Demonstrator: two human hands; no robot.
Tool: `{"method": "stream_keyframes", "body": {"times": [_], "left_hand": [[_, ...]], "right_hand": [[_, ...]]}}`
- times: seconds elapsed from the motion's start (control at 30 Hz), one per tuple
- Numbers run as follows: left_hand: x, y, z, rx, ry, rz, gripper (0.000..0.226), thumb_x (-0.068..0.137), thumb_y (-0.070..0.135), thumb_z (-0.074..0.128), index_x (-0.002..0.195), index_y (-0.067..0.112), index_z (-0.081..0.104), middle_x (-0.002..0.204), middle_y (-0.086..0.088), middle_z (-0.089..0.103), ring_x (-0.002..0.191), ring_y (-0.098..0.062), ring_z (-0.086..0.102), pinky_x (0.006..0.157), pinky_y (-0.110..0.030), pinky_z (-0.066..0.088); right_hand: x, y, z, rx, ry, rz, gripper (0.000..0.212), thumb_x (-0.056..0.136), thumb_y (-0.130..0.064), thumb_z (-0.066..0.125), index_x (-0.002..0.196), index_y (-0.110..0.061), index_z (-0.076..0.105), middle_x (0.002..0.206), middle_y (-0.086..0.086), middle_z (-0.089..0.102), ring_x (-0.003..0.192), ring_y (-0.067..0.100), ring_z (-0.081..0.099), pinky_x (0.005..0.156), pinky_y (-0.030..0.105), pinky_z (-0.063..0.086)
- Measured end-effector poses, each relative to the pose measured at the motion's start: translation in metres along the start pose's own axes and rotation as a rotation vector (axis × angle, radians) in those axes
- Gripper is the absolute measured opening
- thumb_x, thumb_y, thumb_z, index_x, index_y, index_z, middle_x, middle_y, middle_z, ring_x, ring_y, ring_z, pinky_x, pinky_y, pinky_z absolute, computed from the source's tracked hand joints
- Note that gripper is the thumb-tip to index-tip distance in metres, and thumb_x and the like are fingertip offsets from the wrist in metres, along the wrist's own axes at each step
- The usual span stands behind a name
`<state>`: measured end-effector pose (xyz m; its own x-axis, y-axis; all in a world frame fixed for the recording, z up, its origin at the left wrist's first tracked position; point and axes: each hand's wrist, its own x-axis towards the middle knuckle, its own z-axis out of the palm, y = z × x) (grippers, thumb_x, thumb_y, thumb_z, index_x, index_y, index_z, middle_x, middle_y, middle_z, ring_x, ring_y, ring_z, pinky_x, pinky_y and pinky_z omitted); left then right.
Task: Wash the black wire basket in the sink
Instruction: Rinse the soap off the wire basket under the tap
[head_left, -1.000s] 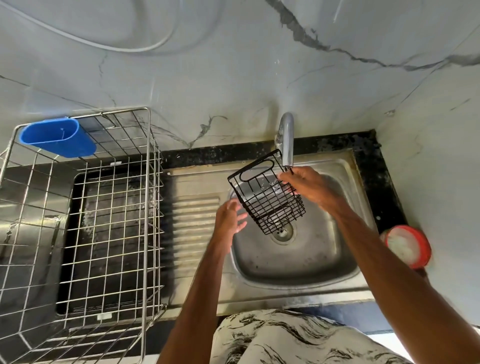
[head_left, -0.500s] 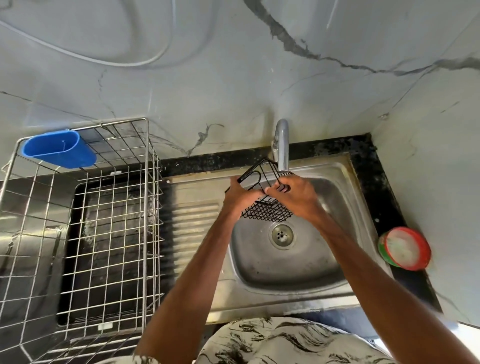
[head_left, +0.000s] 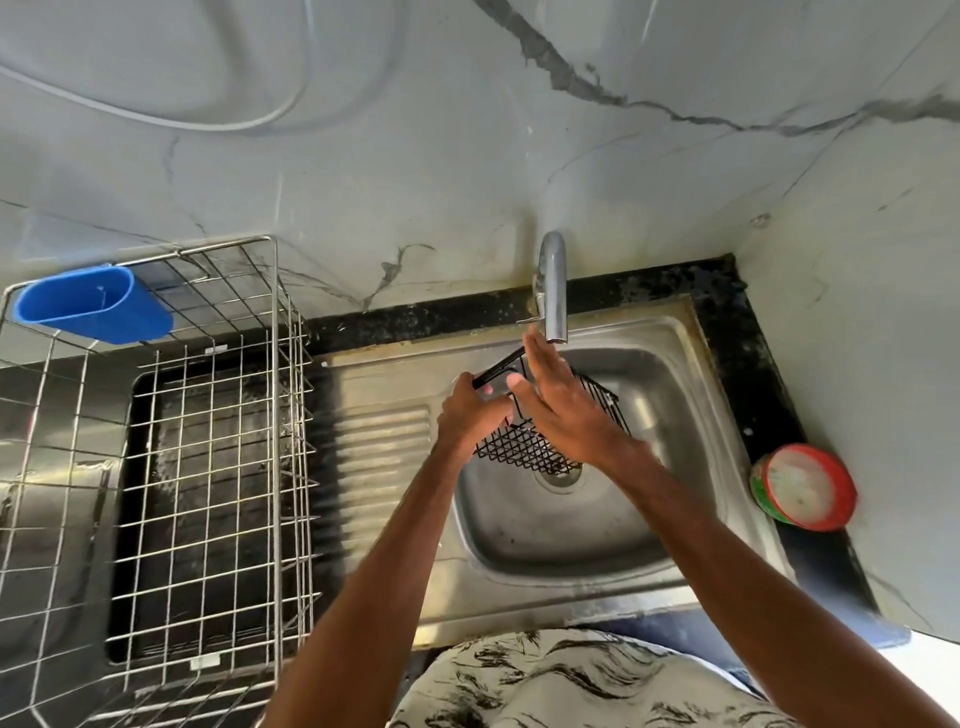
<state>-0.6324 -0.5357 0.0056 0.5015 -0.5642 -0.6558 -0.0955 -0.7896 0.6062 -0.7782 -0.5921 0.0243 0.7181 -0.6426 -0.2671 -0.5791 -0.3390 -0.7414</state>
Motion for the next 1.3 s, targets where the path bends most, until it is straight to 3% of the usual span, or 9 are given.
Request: {"method": "stream_keyframes", "body": {"times": [0.23,0.4,0.53,0.73,0.87,0.97,1.1,1.2,1.3], "left_hand": [[-0.002,-0.007,-0.013,-0.107,0.054,-0.039,0.043,0.062,0.029,0.07,0.1,0.031,0.052,0.101,-0.005,0.071,0.085,-0.022,0.066,0.061,-0.032,0.049],[-0.004,-0.003,-0.022,-0.129,0.057,-0.058,0.041,0.062,0.037,0.065,0.1,0.033,0.051,0.1,-0.006,0.074,0.08,-0.026,0.067,0.054,-0.031,0.051],[-0.004,-0.007,-0.03,-0.132,0.053,-0.076,0.04,0.073,0.028,0.07,0.11,0.029,0.053,0.104,-0.009,0.073,0.091,-0.028,0.071,0.062,-0.039,0.059],[-0.006,-0.012,-0.037,-0.169,0.024,-0.077,0.04,0.081,0.012,0.07,0.116,0.023,0.054,0.1,0.006,0.058,0.086,-0.021,0.06,0.082,-0.053,0.061],[-0.011,-0.01,-0.037,-0.156,0.063,-0.056,0.039,0.08,0.017,0.07,0.114,0.025,0.053,0.097,0.001,0.063,0.079,-0.024,0.063,0.078,-0.049,0.062],[-0.014,-0.007,-0.037,-0.127,0.082,-0.049,0.037,0.077,0.024,0.071,0.109,0.029,0.052,0.1,-0.002,0.065,0.082,-0.029,0.068,0.072,-0.045,0.062],[-0.016,-0.004,-0.034,-0.083,0.105,-0.034,0.039,0.066,0.044,0.067,0.099,0.034,0.049,0.1,-0.006,0.072,0.082,-0.031,0.069,0.07,-0.042,0.058],[-0.016,-0.002,-0.032,-0.04,0.133,-0.007,0.04,0.063,0.049,0.066,0.098,0.036,0.049,0.098,-0.004,0.073,0.086,-0.032,0.071,0.071,-0.041,0.058],[-0.017,0.002,-0.033,-0.006,0.166,0.025,0.037,0.07,0.033,0.071,0.101,0.033,0.051,0.091,-0.001,0.072,0.088,-0.029,0.07,0.079,-0.046,0.061]], "right_hand": [[0.0,0.037,-0.008,0.045,-0.017,0.289,0.085,0.093,-0.072,0.005,0.161,-0.022,-0.008,0.169,0.002,-0.011,0.156,0.021,-0.008,0.124,0.043,-0.004],[0.002,-0.007,0.009,0.031,-0.01,-0.02,0.077,0.102,-0.066,0.012,0.16,-0.022,-0.014,0.168,-0.003,-0.018,0.154,0.012,-0.018,0.124,0.038,-0.008],[0.006,0.0,0.01,0.016,0.008,-0.111,0.067,0.108,-0.052,0.019,0.162,-0.021,-0.007,0.169,-0.006,-0.011,0.154,0.006,-0.011,0.127,0.04,-0.001],[0.019,0.048,-0.008,0.053,0.011,0.258,0.073,0.104,-0.062,0.01,0.162,-0.019,-0.003,0.17,0.003,-0.005,0.156,0.019,-0.004,0.127,0.047,0.003],[0.029,0.056,-0.013,0.015,0.005,0.428,0.097,0.091,-0.079,-0.001,0.161,-0.011,-0.003,0.169,0.013,-0.003,0.156,0.027,-0.003,0.126,0.05,0.003],[0.026,0.023,-0.006,0.027,0.026,0.272,0.097,0.093,-0.08,0.003,0.159,-0.009,0.012,0.167,0.013,0.015,0.155,0.031,0.01,0.125,0.052,0.01],[0.011,-0.021,0.008,-0.008,-0.003,-0.038,0.074,0.105,-0.059,0.014,0.16,-0.016,-0.012,0.168,0.0,-0.015,0.154,0.012,-0.016,0.124,0.037,-0.007],[0.01,-0.018,0.008,-0.003,0.019,-0.111,0.072,0.107,-0.055,0.019,0.16,-0.018,-0.013,0.168,-0.003,-0.017,0.153,0.006,-0.016,0.125,0.036,-0.005],[0.011,0.0,0.003,0.065,0.045,-0.038,0.075,0.102,-0.065,0.015,0.161,-0.025,-0.008,0.169,-0.005,-0.009,0.155,0.01,-0.009,0.125,0.039,0.001]]}}
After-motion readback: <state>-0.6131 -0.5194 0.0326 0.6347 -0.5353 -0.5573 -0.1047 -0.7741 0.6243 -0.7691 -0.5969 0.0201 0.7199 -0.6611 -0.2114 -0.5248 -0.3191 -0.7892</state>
